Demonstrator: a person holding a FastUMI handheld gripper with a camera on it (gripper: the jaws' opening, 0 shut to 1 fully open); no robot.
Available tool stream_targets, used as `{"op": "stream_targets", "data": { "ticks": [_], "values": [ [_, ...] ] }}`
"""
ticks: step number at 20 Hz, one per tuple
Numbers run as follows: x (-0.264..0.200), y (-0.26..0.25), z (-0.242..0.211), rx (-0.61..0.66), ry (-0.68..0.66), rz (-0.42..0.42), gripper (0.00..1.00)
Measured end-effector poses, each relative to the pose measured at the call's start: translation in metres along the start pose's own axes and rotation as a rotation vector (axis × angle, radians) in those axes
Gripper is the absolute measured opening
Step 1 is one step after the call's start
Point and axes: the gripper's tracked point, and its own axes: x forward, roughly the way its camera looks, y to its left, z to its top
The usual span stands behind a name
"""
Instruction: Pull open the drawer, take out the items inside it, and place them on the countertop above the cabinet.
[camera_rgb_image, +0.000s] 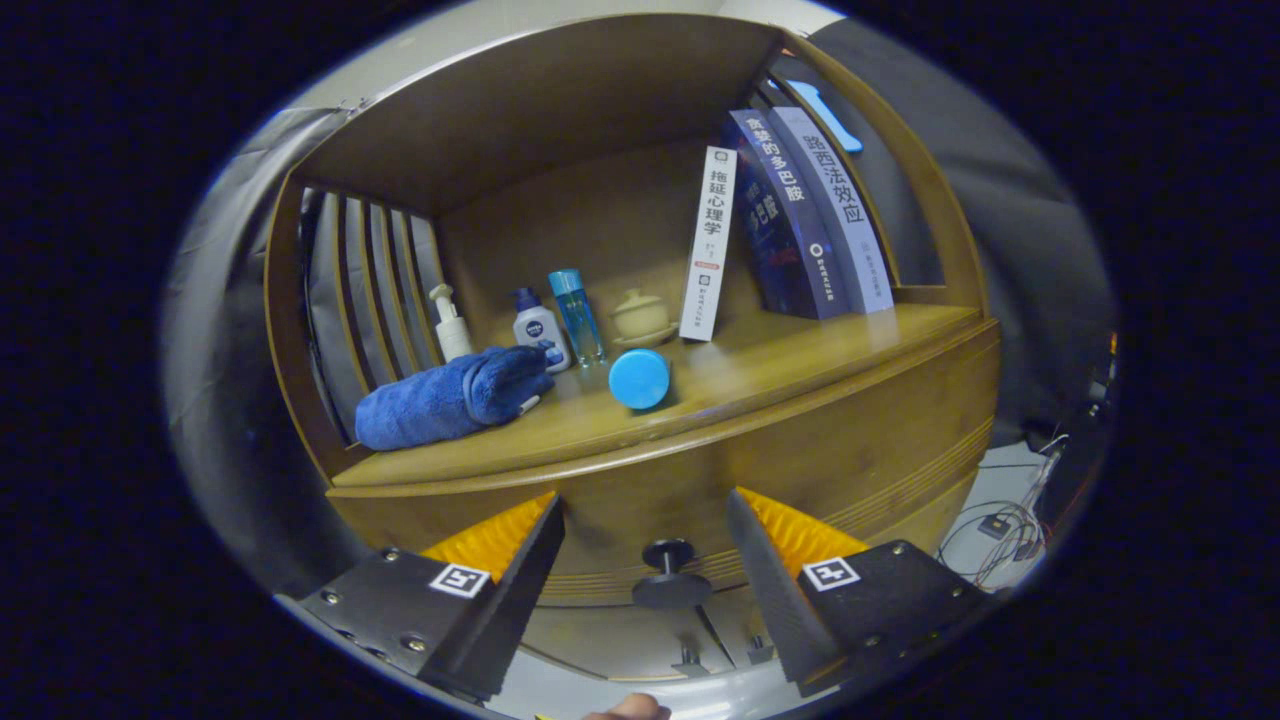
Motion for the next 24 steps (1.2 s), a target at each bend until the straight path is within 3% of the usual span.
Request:
{"op": "stream_targets", "data": {
  "ticks": [8,14,24],
  "values": [
    [-0.011,0.005,0.004,-0.045,0.035,-0.003,0.98],
    [-0.076,0.016,0.067,-0.146,-0.119,0.003,0.95],
    [-0.199,0.004,0.156,-0.341,-0.351,-0.087,0.93]
  ]
}}
